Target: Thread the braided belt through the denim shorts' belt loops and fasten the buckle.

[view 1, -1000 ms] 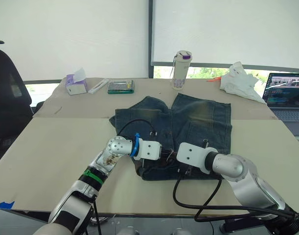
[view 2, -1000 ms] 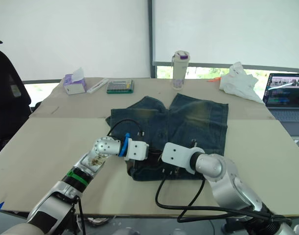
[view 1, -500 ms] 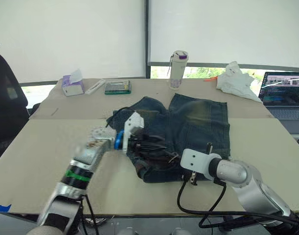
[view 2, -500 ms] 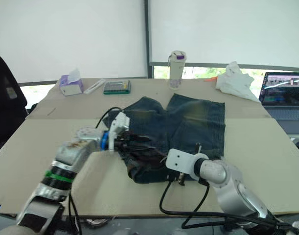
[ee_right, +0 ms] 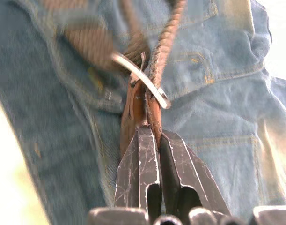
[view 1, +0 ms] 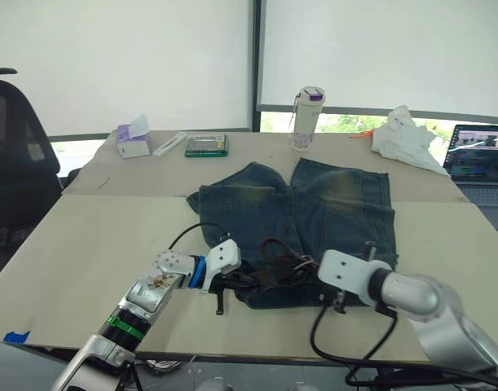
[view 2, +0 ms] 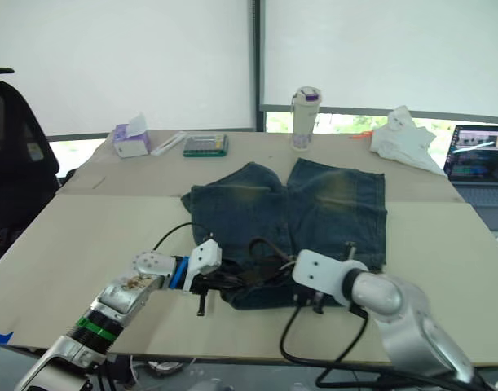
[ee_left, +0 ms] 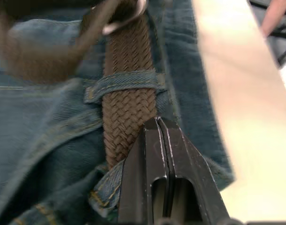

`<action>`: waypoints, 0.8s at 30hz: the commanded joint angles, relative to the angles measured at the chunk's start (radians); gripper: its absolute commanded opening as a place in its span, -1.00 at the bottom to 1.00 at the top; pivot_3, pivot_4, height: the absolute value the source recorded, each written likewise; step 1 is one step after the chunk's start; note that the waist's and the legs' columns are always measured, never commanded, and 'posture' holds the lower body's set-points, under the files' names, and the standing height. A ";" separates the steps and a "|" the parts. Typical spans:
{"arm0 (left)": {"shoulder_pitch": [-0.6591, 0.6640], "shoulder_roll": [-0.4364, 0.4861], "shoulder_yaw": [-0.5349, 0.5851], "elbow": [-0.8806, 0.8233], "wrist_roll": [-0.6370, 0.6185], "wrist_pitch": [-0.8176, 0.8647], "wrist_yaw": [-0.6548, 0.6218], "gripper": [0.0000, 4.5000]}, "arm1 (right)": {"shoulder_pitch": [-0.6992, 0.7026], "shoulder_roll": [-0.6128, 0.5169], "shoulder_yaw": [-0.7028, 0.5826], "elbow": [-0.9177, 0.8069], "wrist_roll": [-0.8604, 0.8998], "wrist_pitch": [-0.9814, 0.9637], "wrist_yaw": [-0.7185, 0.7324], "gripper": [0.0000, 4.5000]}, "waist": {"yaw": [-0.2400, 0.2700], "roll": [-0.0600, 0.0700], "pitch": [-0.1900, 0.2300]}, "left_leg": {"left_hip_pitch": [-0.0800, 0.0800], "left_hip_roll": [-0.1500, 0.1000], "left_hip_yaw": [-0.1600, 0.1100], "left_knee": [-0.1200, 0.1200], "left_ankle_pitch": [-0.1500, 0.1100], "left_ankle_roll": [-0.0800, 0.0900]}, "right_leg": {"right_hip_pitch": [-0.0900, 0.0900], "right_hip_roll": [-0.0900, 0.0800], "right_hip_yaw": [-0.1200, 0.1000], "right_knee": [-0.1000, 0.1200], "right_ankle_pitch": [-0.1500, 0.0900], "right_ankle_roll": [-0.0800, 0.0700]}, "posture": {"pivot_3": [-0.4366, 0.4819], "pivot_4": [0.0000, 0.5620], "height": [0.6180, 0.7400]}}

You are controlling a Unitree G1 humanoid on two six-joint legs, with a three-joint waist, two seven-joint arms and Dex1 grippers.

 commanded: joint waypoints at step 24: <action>0.063 0.092 0.016 0.240 0.156 -0.277 0.040 -0.99 | 0.515 0.018 -0.620 0.137 -0.082 -0.411 -0.059 -1.00 | -0.009 0.001 -0.010 | 0.013 0.001 0.003 0.000 -0.007 0.003 | 0.014 -0.003 0.004 -0.001 -0.008 0.007 | -0.05 -0.47 1.00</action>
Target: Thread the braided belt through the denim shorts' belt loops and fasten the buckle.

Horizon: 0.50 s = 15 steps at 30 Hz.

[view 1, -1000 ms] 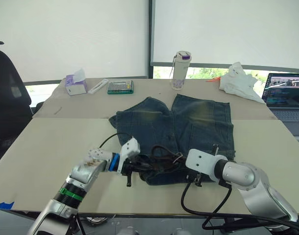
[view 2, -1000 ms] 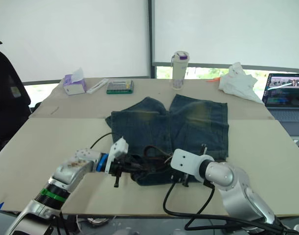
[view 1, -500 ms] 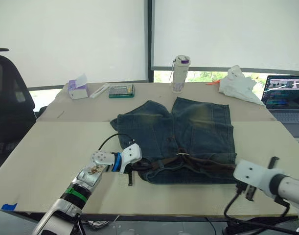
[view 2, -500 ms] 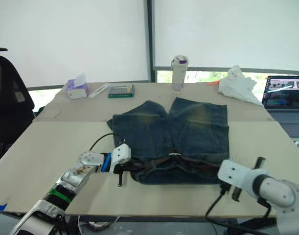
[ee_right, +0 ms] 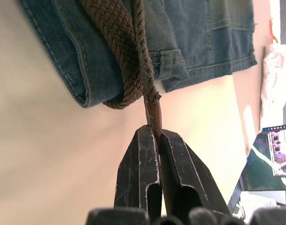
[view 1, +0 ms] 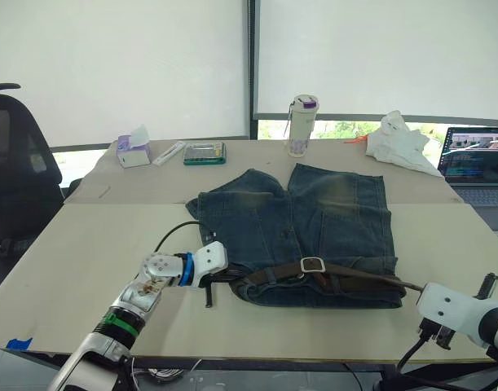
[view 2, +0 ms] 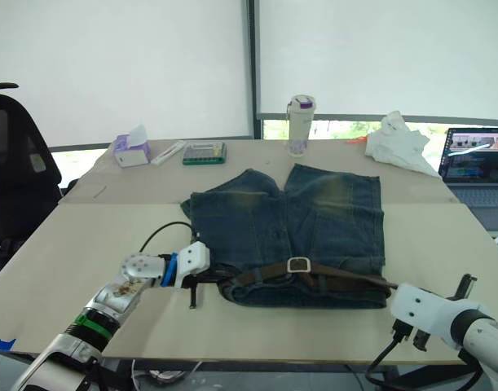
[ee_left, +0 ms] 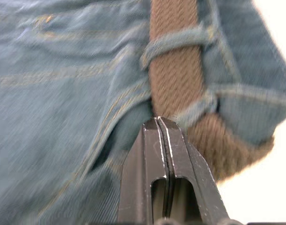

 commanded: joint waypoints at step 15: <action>-0.091 -0.180 0.387 -0.372 -0.565 0.693 0.290 -0.47 | -0.280 0.421 -0.012 -0.186 0.470 0.253 -0.127 0.25 | 0.008 -0.004 0.010 | -0.018 0.000 -0.004 0.006 0.001 0.000 | -0.016 -0.003 -0.007 0.004 0.003 -0.003 | -0.05 -0.47 1.00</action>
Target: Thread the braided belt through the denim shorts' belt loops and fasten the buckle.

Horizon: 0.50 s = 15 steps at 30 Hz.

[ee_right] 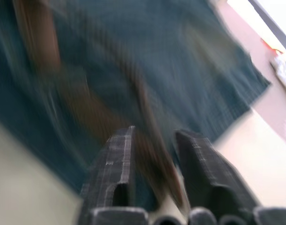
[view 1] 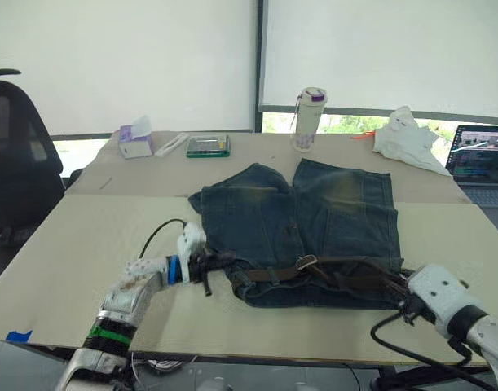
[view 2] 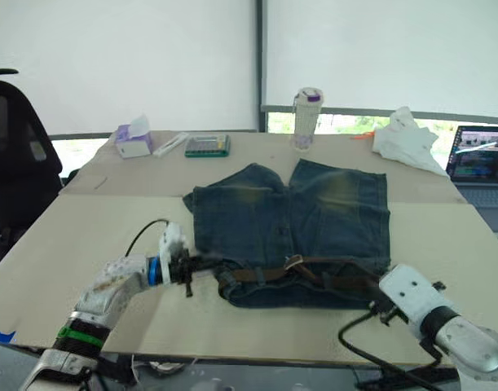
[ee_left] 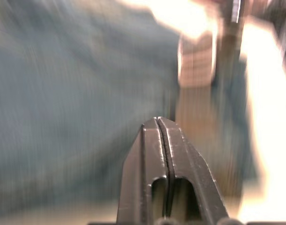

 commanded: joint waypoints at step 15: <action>-0.069 -0.196 -0.142 -0.168 0.143 0.041 0.342 0.86 | -0.310 0.116 0.295 0.039 -0.036 0.118 -0.329 1.00 | -0.013 0.002 0.000 | 0.006 -0.003 0.003 -0.004 0.000 -0.001 | 0.001 0.005 0.005 -0.001 0.001 -0.001 | -0.05 -0.47 1.00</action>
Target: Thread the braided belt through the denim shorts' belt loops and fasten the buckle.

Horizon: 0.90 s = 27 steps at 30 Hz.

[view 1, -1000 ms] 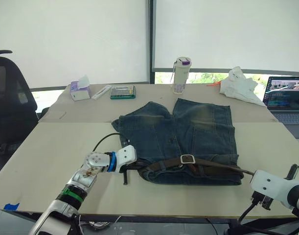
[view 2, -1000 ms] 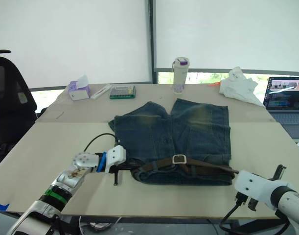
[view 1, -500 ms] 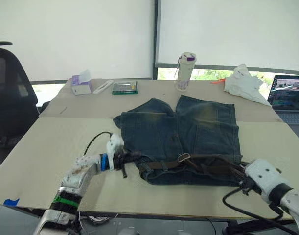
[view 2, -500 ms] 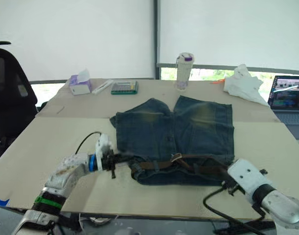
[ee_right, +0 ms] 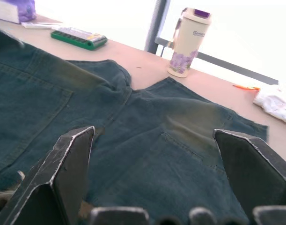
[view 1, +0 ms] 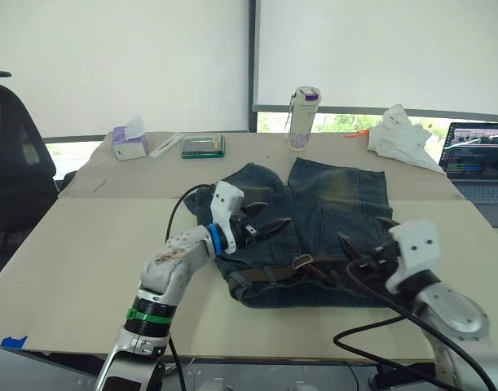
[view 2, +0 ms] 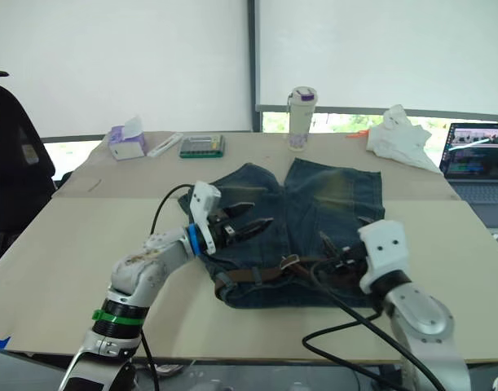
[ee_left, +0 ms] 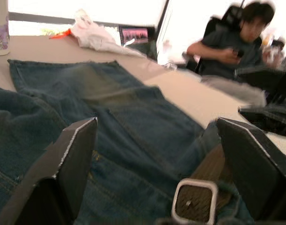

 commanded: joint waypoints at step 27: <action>0.215 0.389 0.228 -0.025 -0.061 0.027 -0.219 0.86 | 0.578 -0.177 -0.521 -0.214 0.446 -0.134 0.390 1.00 | 0.005 -0.003 0.002 | -0.002 0.007 0.001 -0.006 -0.001 0.000 | -0.002 -0.010 0.006 -0.007 -0.004 0.000 | -0.05 -0.47 1.00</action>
